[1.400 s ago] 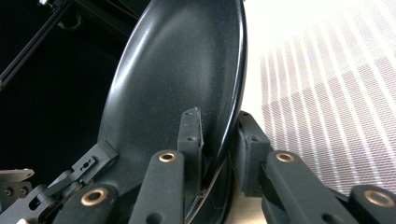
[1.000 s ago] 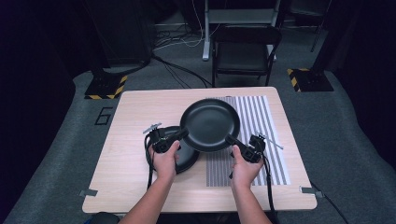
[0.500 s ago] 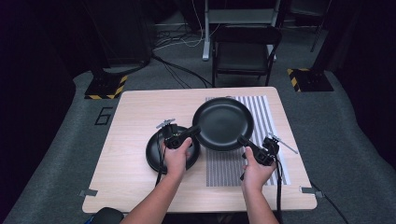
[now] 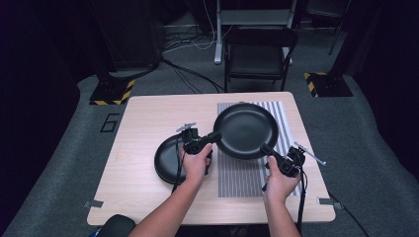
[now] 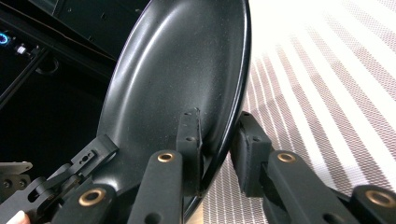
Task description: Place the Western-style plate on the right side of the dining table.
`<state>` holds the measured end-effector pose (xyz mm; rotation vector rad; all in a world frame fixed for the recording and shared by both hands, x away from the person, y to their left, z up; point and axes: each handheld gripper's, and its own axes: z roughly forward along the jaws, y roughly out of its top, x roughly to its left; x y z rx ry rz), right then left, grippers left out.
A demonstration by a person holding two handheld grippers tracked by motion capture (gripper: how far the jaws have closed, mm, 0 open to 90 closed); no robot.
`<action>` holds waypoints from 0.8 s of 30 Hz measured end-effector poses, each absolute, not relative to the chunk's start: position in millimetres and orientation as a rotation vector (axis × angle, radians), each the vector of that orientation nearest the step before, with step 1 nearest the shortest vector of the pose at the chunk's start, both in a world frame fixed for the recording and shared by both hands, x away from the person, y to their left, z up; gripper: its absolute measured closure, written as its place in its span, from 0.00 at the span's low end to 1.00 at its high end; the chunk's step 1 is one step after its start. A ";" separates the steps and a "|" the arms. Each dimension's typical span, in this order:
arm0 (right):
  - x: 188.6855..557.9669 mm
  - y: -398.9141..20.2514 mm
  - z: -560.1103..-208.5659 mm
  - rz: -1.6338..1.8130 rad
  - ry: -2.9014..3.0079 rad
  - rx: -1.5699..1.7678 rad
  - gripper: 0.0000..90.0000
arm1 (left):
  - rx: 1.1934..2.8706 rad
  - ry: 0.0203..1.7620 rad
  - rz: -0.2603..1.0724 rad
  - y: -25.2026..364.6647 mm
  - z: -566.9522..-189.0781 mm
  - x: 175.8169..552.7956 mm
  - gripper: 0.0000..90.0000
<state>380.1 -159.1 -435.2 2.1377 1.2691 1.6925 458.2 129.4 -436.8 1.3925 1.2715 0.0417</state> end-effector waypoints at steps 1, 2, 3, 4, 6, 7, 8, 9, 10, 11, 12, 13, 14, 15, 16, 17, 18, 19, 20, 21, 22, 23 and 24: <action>378.3 -161.2 -435.0 1.686 1.261 2.142 0.82 | 1.395 1.269 0.038 128.2 -436.7 458.3 0.82; 377.5 -162.4 -435.2 1.683 1.261 2.136 0.82 | 1.399 1.264 0.033 125.5 -436.5 458.5 0.82; 376.6 -163.5 -435.2 1.684 1.258 2.133 0.82 | 1.401 1.262 0.033 124.2 -436.6 458.6 0.82; 376.6 -163.5 -435.2 1.684 1.258 2.133 0.82 | 1.401 1.262 0.033 124.2 -436.6 458.6 0.82; 374.8 -165.9 -435.4 1.681 1.254 2.135 0.82 | 1.405 1.258 0.027 121.5 -436.9 458.3 0.82; 373.2 -168.1 -436.2 1.679 1.249 2.140 0.82 | 1.411 1.253 0.023 119.6 -437.9 458.3 0.82; 373.2 -168.1 -436.2 1.679 1.249 2.140 0.82 | 1.411 1.253 0.023 119.6 -437.9 458.3 0.82; 372.8 -169.1 -436.7 1.679 1.246 2.140 0.82 | 1.412 1.255 0.024 118.3 -438.6 458.4 0.82; 372.1 -170.6 -437.6 1.671 1.247 2.143 0.82 | 1.415 1.252 0.020 117.9 -439.0 458.7 0.82; 372.3 -171.3 -438.4 1.671 1.246 2.140 0.82 | 1.416 1.253 0.017 116.5 -440.4 459.7 0.82; 372.3 -171.3 -438.4 1.671 1.246 2.140 0.82 | 1.416 1.253 0.017 116.5 -440.4 459.7 0.82; 373.2 -172.4 -439.6 1.668 1.245 2.144 0.82 | 1.418 1.255 0.012 115.5 -442.2 461.2 0.82; 373.2 -172.4 -439.6 1.668 1.245 2.144 0.82 | 1.418 1.255 0.012 115.5 -442.2 461.2 0.82; 374.5 -173.0 -441.3 1.665 1.245 2.146 0.82 | 1.419 1.261 0.007 114.9 -444.3 463.4 0.82; 374.5 -173.0 -441.3 1.665 1.245 2.146 0.82 | 1.419 1.261 0.007 114.9 -444.3 463.4 0.82; 375.5 -173.0 -442.1 1.659 1.246 2.147 0.82 | 1.422 1.262 0.006 114.8 -445.5 465.1 0.82; 378.6 -173.1 -444.4 1.656 1.250 2.146 0.82 | 1.426 1.267 -0.001 114.7 -447.9 469.5 0.82; 380.4 -172.9 -445.5 1.651 1.247 2.152 0.82 | 1.426 1.267 -0.001 114.7 -447.9 469.5 0.82; 382.3 -172.9 -446.9 1.651 1.249 2.151 0.82 | 1.429 1.274 0.000 114.8 -449.6 473.0 0.83; 384.2 -172.9 -448.1 1.654 1.246 2.156 0.82 | 1.424 1.279 0.002 114.3 -450.4 474.4 0.82; 384.2 -172.9 -448.1 1.654 1.246 2.156 0.82 | 1.424 1.279 0.002 114.3 -450.4 474.4 0.82; 387.7 -172.9 -450.1 1.656 1.244 2.164 0.82 | 1.426 1.281 0.002 114.5 -451.0 475.8 0.83; 387.7 -172.9 -450.1 1.656 1.244 2.164 0.82 | 1.431 1.281 0.002 114.8 -451.4 477.2 0.83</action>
